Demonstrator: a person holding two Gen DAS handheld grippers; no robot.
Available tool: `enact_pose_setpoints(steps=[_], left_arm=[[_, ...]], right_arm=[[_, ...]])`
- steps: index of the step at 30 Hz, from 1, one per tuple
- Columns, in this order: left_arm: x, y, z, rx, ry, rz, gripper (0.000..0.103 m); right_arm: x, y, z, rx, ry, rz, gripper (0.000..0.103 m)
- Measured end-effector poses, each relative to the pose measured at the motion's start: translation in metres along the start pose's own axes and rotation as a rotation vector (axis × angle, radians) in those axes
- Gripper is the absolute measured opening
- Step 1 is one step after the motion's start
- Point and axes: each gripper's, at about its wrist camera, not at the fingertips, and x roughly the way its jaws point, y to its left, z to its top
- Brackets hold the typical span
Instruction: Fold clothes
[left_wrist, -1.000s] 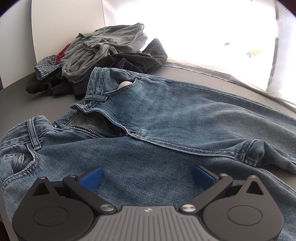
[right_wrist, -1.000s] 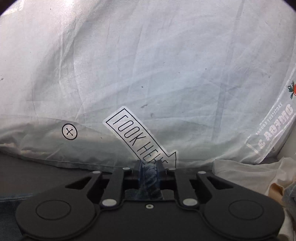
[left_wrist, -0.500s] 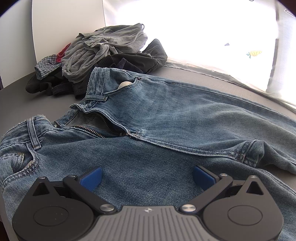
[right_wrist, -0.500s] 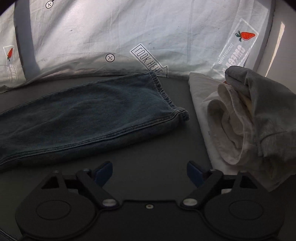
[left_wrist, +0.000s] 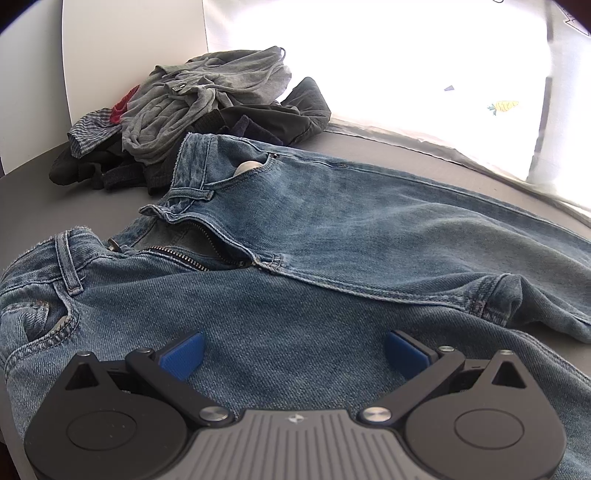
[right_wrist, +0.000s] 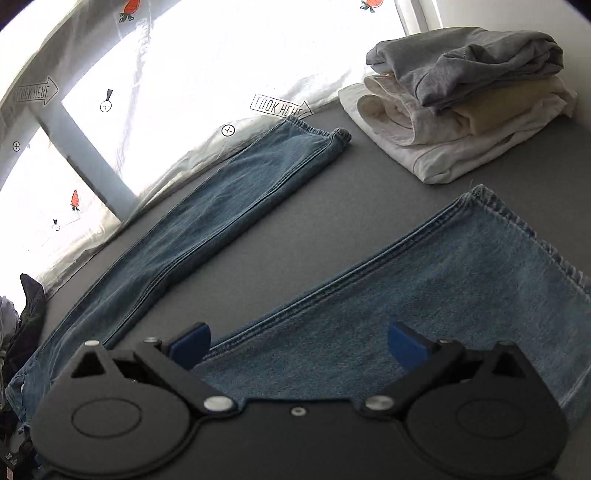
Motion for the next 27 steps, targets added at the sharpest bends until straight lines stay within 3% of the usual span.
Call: enact_pose_setpoints(steps=[5,12,17,18,21,23,27], left_arm=[[-0.003,0.001,-0.002,0.011,0.005,-0.015,0.103],[-0.003,0.001,-0.003,0.01,-0.003,-0.012,0.103],[-0.004,0.001,-0.003,0.008,-0.007,-0.012,0.103],[-0.004,0.001,-0.003,0.007,-0.007,-0.012,0.103],[-0.005,0.001,-0.004,0.007,-0.006,-0.011,0.103],[-0.005,0.001,-0.004,0.008,-0.004,-0.011,0.103],[-0.008,0.002,-0.006,0.01,0.001,-0.014,0.103]], right_arm=[[-0.038,-0.03,-0.042,0.156,-0.009,-0.064,0.103],[-0.078,-0.081,-0.062,0.342,-0.064,-0.139,0.103],[-0.083,-0.101,-0.056,0.3,-0.095,-0.228,0.102],[-0.081,-0.104,-0.054,0.281,-0.089,-0.24,0.095],[-0.071,-0.112,-0.046,0.276,-0.071,-0.242,0.06],[-0.068,-0.118,-0.042,0.314,-0.077,-0.229,0.059],[-0.069,-0.134,-0.044,0.497,-0.12,-0.114,0.053]])
